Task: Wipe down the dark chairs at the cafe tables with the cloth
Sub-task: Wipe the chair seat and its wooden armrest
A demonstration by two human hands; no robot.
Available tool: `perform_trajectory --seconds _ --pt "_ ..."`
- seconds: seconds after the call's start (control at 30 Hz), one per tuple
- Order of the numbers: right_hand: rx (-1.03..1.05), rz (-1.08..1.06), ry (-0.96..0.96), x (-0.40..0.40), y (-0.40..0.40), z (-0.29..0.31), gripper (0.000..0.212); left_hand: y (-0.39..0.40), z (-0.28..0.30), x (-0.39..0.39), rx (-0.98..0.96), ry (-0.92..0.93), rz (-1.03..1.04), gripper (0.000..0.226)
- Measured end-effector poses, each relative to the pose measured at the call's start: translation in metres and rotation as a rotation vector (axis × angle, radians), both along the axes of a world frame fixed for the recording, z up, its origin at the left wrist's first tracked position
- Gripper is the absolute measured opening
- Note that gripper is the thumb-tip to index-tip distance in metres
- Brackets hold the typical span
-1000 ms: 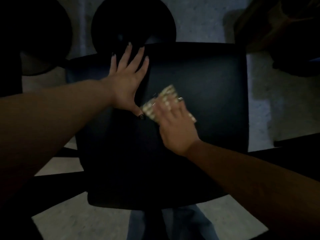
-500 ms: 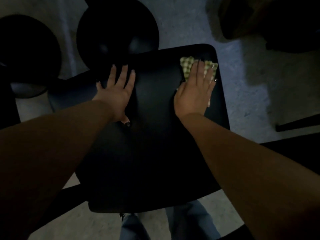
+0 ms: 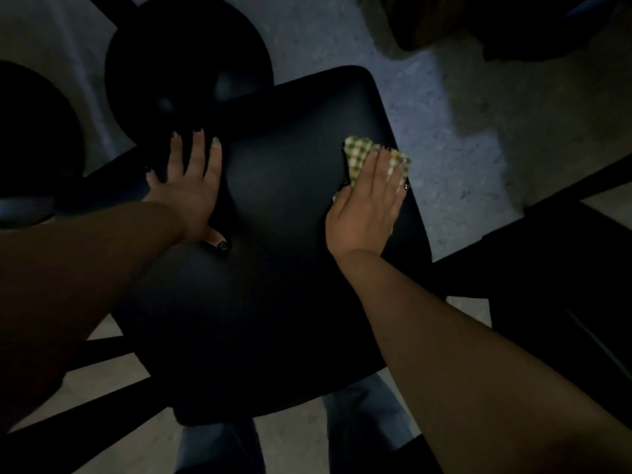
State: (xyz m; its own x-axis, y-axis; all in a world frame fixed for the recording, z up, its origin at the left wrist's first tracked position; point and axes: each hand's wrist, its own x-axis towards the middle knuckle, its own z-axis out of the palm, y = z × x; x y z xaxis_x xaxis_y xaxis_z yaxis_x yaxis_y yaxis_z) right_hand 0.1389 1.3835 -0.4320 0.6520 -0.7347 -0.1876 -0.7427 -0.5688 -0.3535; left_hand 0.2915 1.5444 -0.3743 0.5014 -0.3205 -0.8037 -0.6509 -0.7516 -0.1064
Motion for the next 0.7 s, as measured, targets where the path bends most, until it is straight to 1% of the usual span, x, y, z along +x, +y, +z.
perform_trajectory --seconds 0.33,0.43,0.5,0.57,0.63,0.7 --pt "-0.107 0.017 0.116 -0.038 0.015 -0.003 0.063 0.008 -0.005 0.001 -0.080 0.014 -0.005 0.155" --pt "-0.127 -0.039 0.129 -0.055 0.033 -0.004 0.063 0.011 -0.010 0.001 -0.116 0.028 -0.007 0.153" --pt "-0.107 -0.173 0.141 -0.075 0.054 -0.006 0.064 0.016 -0.011 0.002 -0.149 0.031 -0.018 0.152" --pt "-0.082 -0.385 0.155 -0.099 0.077 -0.006 0.064 0.021 -0.013 0.002 -0.182 0.021 -0.051 0.150" --pt "-0.058 -0.614 0.124 -0.122 0.094 -0.006 0.060 0.026 -0.017 0.000 -0.217 0.024 -0.083 0.145" --pt "-0.040 -0.797 0.060 -0.137 0.102 -0.004 0.057 0.034 -0.020 -0.002 -0.259 0.017 -0.143 0.134"
